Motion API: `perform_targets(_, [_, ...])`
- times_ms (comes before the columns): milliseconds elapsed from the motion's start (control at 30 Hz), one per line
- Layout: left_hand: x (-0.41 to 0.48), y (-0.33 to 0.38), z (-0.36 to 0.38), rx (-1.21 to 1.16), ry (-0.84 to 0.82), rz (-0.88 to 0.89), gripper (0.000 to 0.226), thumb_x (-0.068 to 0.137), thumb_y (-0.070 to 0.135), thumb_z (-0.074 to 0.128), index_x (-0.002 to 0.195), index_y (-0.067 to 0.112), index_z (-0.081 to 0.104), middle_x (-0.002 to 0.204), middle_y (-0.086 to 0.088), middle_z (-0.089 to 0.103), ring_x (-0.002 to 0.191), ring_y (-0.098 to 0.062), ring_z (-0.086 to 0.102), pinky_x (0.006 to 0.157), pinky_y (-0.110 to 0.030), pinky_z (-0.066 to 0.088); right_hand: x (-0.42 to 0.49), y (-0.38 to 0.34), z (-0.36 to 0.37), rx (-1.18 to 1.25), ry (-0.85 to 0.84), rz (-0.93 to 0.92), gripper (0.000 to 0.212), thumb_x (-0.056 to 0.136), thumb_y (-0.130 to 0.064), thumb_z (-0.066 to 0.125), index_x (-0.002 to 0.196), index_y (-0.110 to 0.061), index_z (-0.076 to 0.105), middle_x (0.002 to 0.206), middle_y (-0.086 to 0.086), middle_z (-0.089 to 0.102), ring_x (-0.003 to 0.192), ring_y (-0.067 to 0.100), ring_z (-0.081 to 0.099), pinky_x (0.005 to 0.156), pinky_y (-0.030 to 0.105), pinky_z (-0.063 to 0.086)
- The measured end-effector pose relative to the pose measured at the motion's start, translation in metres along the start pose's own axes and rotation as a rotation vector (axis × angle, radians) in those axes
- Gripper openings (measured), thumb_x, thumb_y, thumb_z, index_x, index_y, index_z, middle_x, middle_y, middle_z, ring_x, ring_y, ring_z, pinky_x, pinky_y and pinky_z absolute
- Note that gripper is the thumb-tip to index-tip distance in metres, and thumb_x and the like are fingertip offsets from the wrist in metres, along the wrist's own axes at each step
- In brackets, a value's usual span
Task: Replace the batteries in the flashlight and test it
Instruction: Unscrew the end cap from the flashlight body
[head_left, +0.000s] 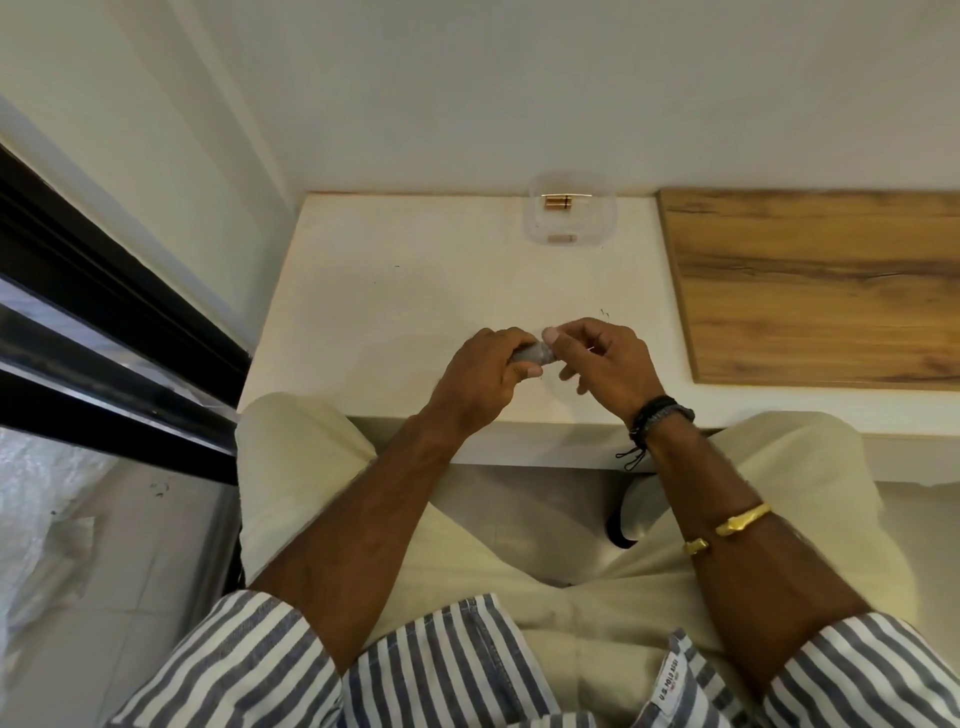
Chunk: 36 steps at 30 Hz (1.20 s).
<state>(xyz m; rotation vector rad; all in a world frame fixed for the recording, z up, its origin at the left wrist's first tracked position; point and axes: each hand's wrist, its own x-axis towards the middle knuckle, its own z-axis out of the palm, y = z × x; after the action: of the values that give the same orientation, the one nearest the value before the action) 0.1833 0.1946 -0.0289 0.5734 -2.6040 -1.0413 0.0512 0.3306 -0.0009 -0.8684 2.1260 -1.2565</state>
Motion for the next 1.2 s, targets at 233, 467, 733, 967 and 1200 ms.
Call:
perform_targets(233, [0.0000,-0.0016,-0.0017,-0.003,0.021,0.001,0.022,0.095,0.030,0.061,0.109,0.013,0.063,0.097,-0.004,0.070,0.083,-0.020,0.060,0.077,-0.045,0.055,0.0011,0.0031,-0.0016,-0.025,-0.009,-0.189,0.017,0.091,-0.010,0.073,0.107,-0.013,0.076,0.099,0.001,0.074,0.085,0.017,0.068,0.079,0.034,0.060])
perform_targets(467, [0.0000,-0.0022,-0.0026,-0.001,0.008,0.009,0.024,0.094,0.032,0.061,0.111,0.016,0.063,0.099,-0.002,0.070,0.085,-0.018,0.058,0.078,-0.044,0.054,0.0008,0.0008,-0.0018,0.033,-0.028,0.008,0.031,0.090,-0.042,0.072,0.113,-0.021,0.072,0.101,-0.002,0.074,0.082,0.013,0.073,0.063,0.027,0.059])
perform_targets(733, [-0.0002,-0.0028,-0.0033,-0.006,0.013,0.004,0.024,0.095,0.029,0.063,0.112,0.012,0.064,0.100,-0.005,0.071,0.085,-0.021,0.059,0.079,-0.045,0.054,0.0012,0.0033,-0.0035,0.021,-0.049,-0.160,0.022,0.088,-0.002,0.073,0.108,-0.011,0.076,0.104,0.003,0.074,0.096,0.020,0.069,0.084,0.040,0.061])
perform_targets(967, [-0.0012,-0.0028,-0.0026,0.004,0.000,0.019,0.025,0.095,0.030,0.062,0.113,0.014,0.064,0.100,-0.004,0.070,0.086,-0.018,0.058,0.079,-0.043,0.054,0.0006,0.0009,0.0009,-0.015,0.000,-0.003,0.032,0.094,-0.044,0.066,0.111,-0.018,0.071,0.099,0.001,0.075,0.075,0.009,0.072,0.061,0.026,0.057])
perform_targets(1200, [-0.0008,-0.0045,-0.0026,-0.008,0.007,-0.001,0.023,0.095,0.027,0.062,0.111,0.010,0.065,0.099,-0.008,0.071,0.084,-0.022,0.060,0.079,-0.045,0.055,0.0009,0.0021,0.0003,-0.040,-0.021,-0.171,0.015,0.092,-0.006,0.070,0.106,-0.011,0.076,0.098,0.002,0.074,0.085,0.017,0.069,0.079,0.033,0.061])
